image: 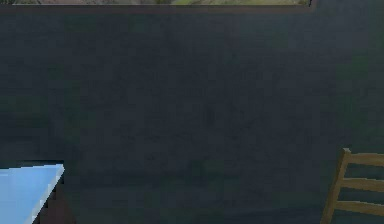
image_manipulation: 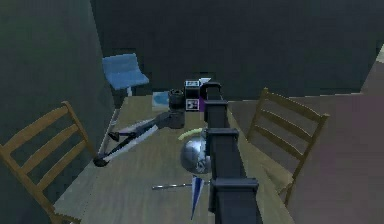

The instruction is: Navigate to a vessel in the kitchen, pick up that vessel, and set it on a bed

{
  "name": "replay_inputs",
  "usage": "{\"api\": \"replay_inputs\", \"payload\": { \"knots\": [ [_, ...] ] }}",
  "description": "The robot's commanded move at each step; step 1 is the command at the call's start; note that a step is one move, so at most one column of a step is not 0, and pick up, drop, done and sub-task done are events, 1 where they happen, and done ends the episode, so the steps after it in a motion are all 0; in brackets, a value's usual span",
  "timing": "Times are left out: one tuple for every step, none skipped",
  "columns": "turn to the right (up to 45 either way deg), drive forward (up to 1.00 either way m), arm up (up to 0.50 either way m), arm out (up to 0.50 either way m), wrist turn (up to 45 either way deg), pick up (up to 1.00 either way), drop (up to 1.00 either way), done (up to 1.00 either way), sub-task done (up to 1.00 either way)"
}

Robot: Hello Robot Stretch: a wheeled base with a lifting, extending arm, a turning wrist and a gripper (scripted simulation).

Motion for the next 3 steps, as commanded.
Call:
{"api": "replay_inputs", "payload": {
  "knots": [
    [0.0,0.0,0.0,0.0,45.0,0.0,0.0,0.0,0.0],
    [0.0,0.0,0.0,0.0,45.0,0.0,0.0,0.0,0.0],
    [0.0,0.0,0.0,0.0,12.0,0.0,0.0,0.0,0.0]
  ]
}}
